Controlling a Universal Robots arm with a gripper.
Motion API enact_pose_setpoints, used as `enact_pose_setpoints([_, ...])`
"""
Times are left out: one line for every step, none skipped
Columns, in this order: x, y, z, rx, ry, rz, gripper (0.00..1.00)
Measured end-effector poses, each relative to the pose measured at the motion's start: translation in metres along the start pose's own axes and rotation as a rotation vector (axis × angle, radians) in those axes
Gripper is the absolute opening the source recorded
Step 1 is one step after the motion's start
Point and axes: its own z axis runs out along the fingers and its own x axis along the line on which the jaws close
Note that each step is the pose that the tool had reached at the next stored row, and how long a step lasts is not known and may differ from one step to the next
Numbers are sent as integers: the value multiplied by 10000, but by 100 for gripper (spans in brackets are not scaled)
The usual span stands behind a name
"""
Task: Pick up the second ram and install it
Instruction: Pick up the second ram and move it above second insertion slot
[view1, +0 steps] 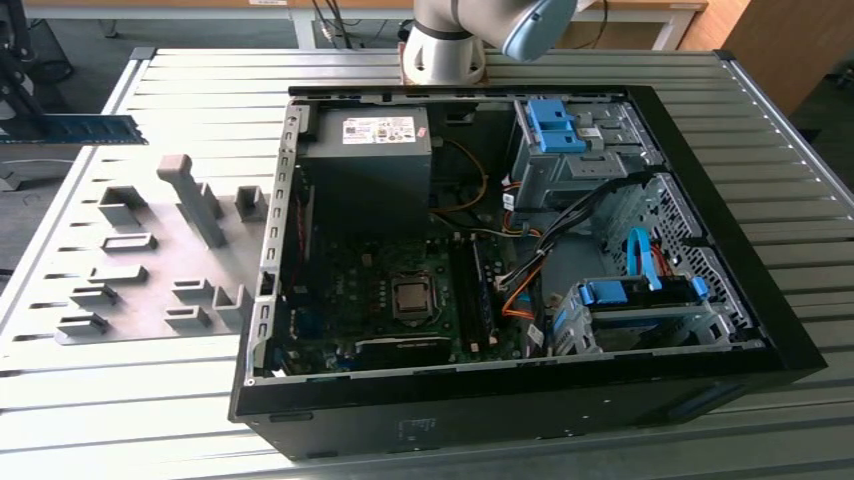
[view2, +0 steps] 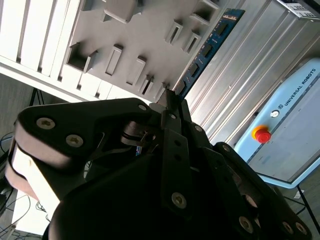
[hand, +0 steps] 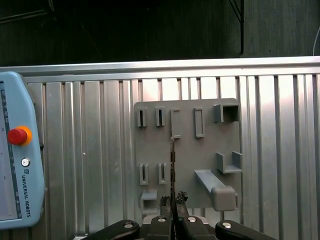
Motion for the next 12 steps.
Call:
enact_pose_setpoints([0,-5,0,0,0,0,14])
enact_pose_setpoints([0,-9,1,1,-1,0,14])
enact_pose_setpoints([0,-14,0,1,-1,-1,14])
enact_pose_setpoints([-1,-19,1,1,-1,-1,14])
enact_pose_setpoints([-1,-24,0,1,0,0,14])
enact_pose_setpoints([-1,-29,1,1,-1,0,14])
enact_pose_setpoints([-2,-35,0,1,0,-1,14])
enact_pose_setpoints([-2,-40,0,0,0,0,14])
enact_pose_setpoints([-2,-45,1,1,-1,0,14])
enact_pose_setpoints([-2,-50,1,1,0,0,14])
enact_pose_setpoints([-3,-55,1,1,-1,0,14])
enact_pose_setpoints([-3,-61,1,1,-1,-1,14])
